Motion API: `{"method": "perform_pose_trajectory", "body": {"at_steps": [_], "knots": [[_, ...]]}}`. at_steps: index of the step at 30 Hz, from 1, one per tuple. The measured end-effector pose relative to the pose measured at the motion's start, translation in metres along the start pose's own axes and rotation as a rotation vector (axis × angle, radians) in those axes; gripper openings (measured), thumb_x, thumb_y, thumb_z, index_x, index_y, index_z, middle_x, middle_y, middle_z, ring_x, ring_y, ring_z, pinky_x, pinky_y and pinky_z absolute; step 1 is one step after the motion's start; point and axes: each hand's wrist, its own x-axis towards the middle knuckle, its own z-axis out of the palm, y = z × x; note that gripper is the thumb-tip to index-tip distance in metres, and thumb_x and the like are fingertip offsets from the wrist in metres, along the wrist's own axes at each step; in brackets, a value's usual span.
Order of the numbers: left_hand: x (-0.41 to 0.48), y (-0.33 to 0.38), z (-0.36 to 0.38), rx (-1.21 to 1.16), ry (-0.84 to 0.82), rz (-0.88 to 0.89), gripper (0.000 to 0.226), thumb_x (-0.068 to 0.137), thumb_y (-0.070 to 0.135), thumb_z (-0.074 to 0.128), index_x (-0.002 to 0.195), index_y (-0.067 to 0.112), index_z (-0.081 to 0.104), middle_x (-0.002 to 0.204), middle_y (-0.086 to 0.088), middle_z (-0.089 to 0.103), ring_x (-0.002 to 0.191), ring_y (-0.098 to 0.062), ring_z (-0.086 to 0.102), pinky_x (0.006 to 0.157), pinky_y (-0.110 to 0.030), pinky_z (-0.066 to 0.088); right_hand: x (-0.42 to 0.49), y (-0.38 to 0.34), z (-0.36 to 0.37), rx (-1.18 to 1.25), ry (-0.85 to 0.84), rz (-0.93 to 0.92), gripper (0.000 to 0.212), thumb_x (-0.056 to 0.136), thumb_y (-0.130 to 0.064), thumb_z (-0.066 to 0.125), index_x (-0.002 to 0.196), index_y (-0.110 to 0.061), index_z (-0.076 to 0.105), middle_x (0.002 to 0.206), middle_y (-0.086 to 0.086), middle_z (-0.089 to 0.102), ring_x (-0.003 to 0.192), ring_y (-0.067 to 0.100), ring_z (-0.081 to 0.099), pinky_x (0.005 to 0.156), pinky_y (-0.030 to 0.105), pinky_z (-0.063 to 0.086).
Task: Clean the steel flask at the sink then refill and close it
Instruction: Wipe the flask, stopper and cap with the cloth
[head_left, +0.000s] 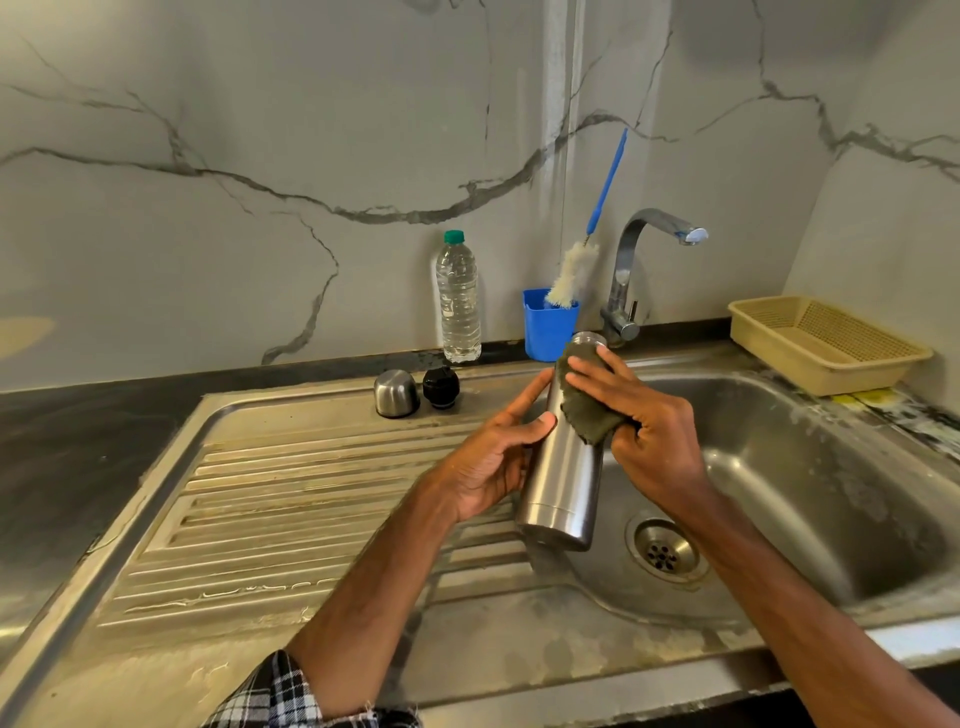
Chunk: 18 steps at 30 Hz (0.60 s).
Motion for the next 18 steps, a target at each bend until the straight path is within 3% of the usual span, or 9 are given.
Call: {"method": "perform_pose_trajectory", "body": {"at_steps": [3,6,11,15,18], "knots": [[-0.001,0.001,-0.003,0.055,-0.033,-0.017,0.068,0.095,0.020,0.067,0.153,0.042,0.040,0.149,-0.012,0.054,0.126,-0.029,0.056,0.116,-0.052,0.039,0.009,0.004,-0.006,-0.019,0.065,0.132,0.073,0.076,0.022,0.053,0.138,-0.016,0.059,0.144,-0.007,0.053,0.139,0.010,0.044,0.114,0.030,0.040],[0.000,-0.003,-0.003,0.052,-0.047,-0.054,0.066,0.095,0.021,0.068,0.152,0.041,0.042,0.147,-0.011,0.056,0.123,-0.028,0.057,0.112,-0.050,0.044,0.010,0.006,-0.012,-0.020,0.091,0.303,0.078,0.078,0.021,0.051,0.144,-0.019,0.054,0.146,-0.002,0.053,0.131,0.007,0.048,0.111,0.031,0.041],[-0.003,-0.002,0.001,-0.005,0.089,-0.078,0.050,0.091,0.026,0.071,0.134,0.002,0.061,0.118,-0.014,0.069,0.102,-0.022,0.069,0.087,-0.033,0.059,0.001,-0.003,-0.004,-0.055,0.006,0.400,0.078,0.081,0.020,0.052,0.149,-0.018,0.044,0.150,0.006,0.049,0.135,0.016,0.048,0.112,0.021,0.036],[-0.002,-0.003,0.005,-0.121,0.167,-0.096,0.049,0.093,0.027,0.070,0.133,0.001,0.061,0.124,-0.017,0.066,0.110,-0.029,0.066,0.109,-0.045,0.049,-0.003,-0.013,0.005,-0.012,-0.069,0.305,0.077,0.081,0.021,0.053,0.148,-0.014,0.044,0.153,0.006,0.044,0.140,0.014,0.042,0.109,0.002,0.024],[-0.002,-0.004,0.007,-0.039,0.168,-0.154,0.060,0.091,0.035,0.076,0.139,0.005,0.055,0.129,-0.017,0.068,0.118,-0.032,0.066,0.106,-0.045,0.051,-0.004,-0.012,0.009,-0.011,-0.101,0.273,0.077,0.079,0.022,0.054,0.147,-0.014,0.044,0.153,0.005,0.043,0.140,0.013,0.041,0.108,0.001,0.024]]}}
